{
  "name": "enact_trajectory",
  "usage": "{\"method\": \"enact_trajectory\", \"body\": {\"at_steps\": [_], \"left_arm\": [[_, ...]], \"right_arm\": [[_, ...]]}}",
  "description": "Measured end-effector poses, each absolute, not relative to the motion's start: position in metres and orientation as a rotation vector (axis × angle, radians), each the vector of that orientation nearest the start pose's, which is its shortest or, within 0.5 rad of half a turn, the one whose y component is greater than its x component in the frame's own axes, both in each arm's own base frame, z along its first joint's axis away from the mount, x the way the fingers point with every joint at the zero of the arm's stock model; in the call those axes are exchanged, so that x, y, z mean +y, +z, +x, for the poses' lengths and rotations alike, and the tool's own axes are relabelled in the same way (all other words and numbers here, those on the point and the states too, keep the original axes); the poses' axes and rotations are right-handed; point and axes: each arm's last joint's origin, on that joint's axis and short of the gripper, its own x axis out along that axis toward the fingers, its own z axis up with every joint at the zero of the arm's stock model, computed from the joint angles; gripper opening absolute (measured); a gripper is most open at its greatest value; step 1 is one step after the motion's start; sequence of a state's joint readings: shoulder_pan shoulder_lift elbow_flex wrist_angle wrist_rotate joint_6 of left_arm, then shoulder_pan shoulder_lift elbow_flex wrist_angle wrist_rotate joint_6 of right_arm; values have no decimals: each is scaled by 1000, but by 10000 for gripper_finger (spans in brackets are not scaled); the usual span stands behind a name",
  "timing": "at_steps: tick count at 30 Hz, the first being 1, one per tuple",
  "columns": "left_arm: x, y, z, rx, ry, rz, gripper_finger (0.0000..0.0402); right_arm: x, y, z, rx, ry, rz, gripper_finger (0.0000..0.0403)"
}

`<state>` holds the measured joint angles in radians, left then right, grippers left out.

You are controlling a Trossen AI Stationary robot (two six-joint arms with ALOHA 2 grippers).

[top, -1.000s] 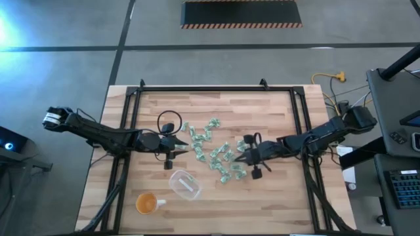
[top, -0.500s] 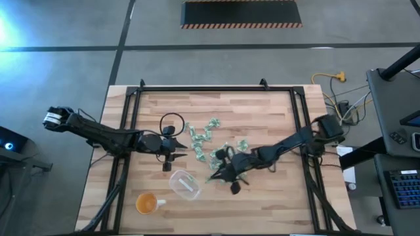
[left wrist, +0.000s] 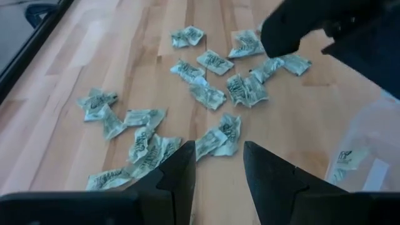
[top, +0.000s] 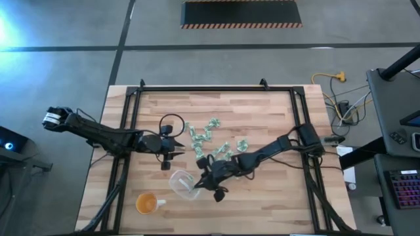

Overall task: Pick and place Stevia / Truvia into bins
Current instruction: Put the stevia packet into the transparent container

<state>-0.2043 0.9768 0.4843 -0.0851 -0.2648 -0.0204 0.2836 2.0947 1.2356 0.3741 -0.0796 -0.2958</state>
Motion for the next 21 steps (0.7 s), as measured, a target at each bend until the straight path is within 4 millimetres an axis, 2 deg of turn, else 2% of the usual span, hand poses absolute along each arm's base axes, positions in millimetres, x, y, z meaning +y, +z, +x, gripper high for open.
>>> {"method": "enact_trajectory", "body": {"at_steps": [8, 16, 21], "left_arm": [[-32, 206, 193, 576, 72, 120, 118], [-31, 206, 193, 577, 93, 128, 118], [-26, 202, 190, 614, 240, 149, 118]], "right_arm": [[129, 145, 431, 423, 445, -325, 24], [125, 146, 432, 429, 439, -297, 108], [121, 161, 421, 527, 392, -333, 144]]}}
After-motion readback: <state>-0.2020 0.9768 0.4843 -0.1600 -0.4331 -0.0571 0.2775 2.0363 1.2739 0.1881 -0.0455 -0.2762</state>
